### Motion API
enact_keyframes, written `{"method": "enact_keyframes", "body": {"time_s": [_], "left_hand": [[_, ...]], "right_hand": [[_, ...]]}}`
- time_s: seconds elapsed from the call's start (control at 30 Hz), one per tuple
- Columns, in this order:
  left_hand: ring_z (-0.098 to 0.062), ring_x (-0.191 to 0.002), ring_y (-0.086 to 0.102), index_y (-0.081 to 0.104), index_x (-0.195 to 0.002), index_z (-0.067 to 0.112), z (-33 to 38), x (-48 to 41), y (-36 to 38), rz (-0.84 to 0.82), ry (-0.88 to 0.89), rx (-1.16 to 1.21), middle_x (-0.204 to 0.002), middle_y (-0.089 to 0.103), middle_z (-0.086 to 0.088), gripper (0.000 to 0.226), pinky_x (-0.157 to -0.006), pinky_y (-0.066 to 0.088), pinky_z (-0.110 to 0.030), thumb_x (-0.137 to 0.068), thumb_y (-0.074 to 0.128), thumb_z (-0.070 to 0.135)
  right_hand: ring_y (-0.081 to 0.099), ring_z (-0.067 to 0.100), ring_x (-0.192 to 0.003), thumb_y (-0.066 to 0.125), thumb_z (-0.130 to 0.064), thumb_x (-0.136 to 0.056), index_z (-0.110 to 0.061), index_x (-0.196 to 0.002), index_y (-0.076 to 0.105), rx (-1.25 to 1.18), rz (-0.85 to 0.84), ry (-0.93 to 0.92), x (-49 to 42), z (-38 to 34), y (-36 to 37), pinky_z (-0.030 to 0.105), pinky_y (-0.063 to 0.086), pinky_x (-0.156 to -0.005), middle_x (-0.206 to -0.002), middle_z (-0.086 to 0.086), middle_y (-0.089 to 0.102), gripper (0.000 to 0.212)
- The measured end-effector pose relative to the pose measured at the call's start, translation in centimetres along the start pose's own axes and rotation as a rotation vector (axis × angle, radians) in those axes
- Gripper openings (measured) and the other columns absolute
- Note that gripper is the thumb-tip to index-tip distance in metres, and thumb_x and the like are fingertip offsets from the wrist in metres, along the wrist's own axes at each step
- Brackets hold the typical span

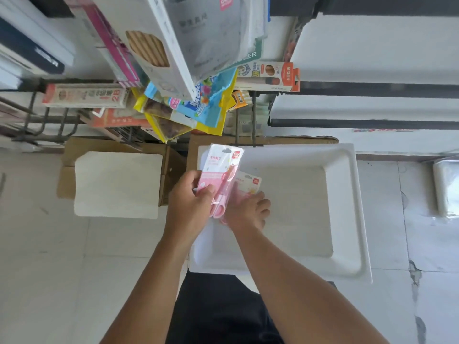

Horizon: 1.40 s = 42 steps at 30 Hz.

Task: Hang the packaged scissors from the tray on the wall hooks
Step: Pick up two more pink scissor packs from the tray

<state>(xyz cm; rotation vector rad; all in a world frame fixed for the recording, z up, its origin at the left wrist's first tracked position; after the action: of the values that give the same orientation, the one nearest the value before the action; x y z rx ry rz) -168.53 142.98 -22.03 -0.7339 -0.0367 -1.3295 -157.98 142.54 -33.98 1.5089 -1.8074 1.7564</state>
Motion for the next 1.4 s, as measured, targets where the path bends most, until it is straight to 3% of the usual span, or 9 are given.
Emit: {"method": "enact_keyframes", "body": {"time_s": [0.13,0.47,0.67,0.87,0.97,1.07,1.2,1.27,1.4], "left_hand": [[-0.004,-0.082,0.069,0.058,-0.101,0.029,-0.5,-0.3,-1.5,0.004,-0.032,-0.011,-0.095,0.067,0.018,0.011,-0.057,0.058,-0.022,-0.096,0.061,0.019],[-0.015,-0.089,0.072,0.061,-0.109,0.022,-0.7,-0.4,-1.4,-0.030,-0.068,0.058,-0.102,0.071,0.009,0.013,-0.055,0.055,-0.016,-0.096,0.062,0.021],[-0.012,-0.088,0.071,0.061,-0.103,0.026,-0.6,-0.2,-1.1,-0.041,-0.064,0.073,-0.099,0.070,0.013,0.010,-0.054,0.055,-0.016,-0.095,0.062,0.019],[-0.010,-0.086,0.069,0.060,-0.110,0.025,-0.6,0.0,-0.8,-0.054,-0.095,0.116,-0.099,0.068,0.014,0.016,-0.049,0.050,-0.011,-0.096,0.062,0.017],[-0.010,-0.088,0.070,0.062,-0.110,0.026,-0.3,0.3,-1.1,-0.062,-0.114,0.122,-0.100,0.069,0.012,0.018,-0.052,0.052,-0.014,-0.094,0.064,0.017],[-0.009,-0.087,0.071,0.066,-0.110,0.022,0.5,1.1,-1.5,-0.091,-0.130,0.176,-0.099,0.071,0.009,0.020,-0.051,0.052,-0.014,-0.093,0.066,0.012],[-0.007,-0.080,0.074,0.066,-0.107,0.024,2.3,2.5,-2.2,-0.171,-0.086,0.221,-0.099,0.073,0.009,0.019,-0.055,0.054,-0.015,-0.094,0.065,0.010],[-0.004,-0.079,0.075,0.066,-0.100,0.029,3.4,3.0,-2.6,-0.212,-0.047,0.261,-0.096,0.075,0.010,0.024,-0.057,0.055,-0.017,-0.093,0.065,0.007],[-0.009,-0.086,0.076,0.068,-0.096,0.031,6.1,3.6,-3.5,-0.264,0.026,0.318,-0.099,0.078,0.008,0.028,-0.068,0.058,-0.027,-0.091,0.065,0.004]], "right_hand": [[0.039,0.031,-0.121,0.071,-0.039,-0.076,-0.016,-0.135,0.031,0.193,0.054,-0.019,-0.2,0.2,1.3,0.035,0.035,-0.098,-0.132,0.009,0.033,0.075],[0.048,0.032,-0.121,0.071,-0.032,-0.083,-0.008,-0.129,0.042,0.354,0.161,-0.114,-2.0,1.9,-1.2,0.036,0.036,-0.101,-0.131,0.014,0.048,0.059],[0.043,0.034,-0.122,0.072,-0.025,-0.082,-0.015,-0.143,0.031,0.316,0.175,-0.118,-2.6,3.7,-3.0,0.039,0.037,-0.100,-0.134,0.015,0.042,0.073],[0.048,0.035,-0.117,0.072,-0.023,-0.082,-0.011,-0.126,0.043,0.147,0.190,-0.105,-2.9,4.2,-3.9,0.041,0.040,-0.098,-0.128,0.015,0.050,0.054],[0.060,0.033,-0.098,0.066,-0.022,-0.081,-0.018,-0.108,0.043,0.006,0.114,-0.143,-2.0,3.8,-5.8,0.040,0.042,-0.090,-0.105,0.008,0.068,0.036],[0.061,0.019,-0.075,0.066,-0.022,-0.079,-0.021,-0.095,0.052,-0.181,0.038,-0.156,-0.1,3.0,-8.7,0.042,0.041,-0.092,-0.082,-0.002,0.067,0.021],[0.061,0.016,-0.060,0.070,-0.005,-0.078,-0.021,-0.070,0.059,-0.516,-0.030,-0.219,3.4,2.1,-13.3,0.033,0.053,-0.063,-0.065,-0.001,0.064,0.021],[0.060,0.018,-0.062,0.066,0.004,-0.072,-0.007,-0.076,0.066,-0.607,-0.042,-0.240,4.7,2.0,-15.3,0.030,0.051,-0.061,-0.069,0.005,0.067,0.011],[0.061,0.015,-0.059,0.060,0.007,-0.065,0.009,-0.090,0.070,-0.755,-0.016,-0.316,7.9,1.6,-19.3,0.029,0.055,-0.060,-0.073,0.007,0.070,0.027]]}}
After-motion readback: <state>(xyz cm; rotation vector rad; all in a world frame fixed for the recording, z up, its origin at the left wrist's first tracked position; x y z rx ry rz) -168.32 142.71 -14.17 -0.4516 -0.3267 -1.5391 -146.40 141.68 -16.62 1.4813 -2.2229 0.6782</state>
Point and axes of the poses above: each hand's wrist, its own x-axis away from the middle knuckle, its own y-axis out of the palm, z = x × y, the point moved 1 cm from there along -x, towards the middle knuckle
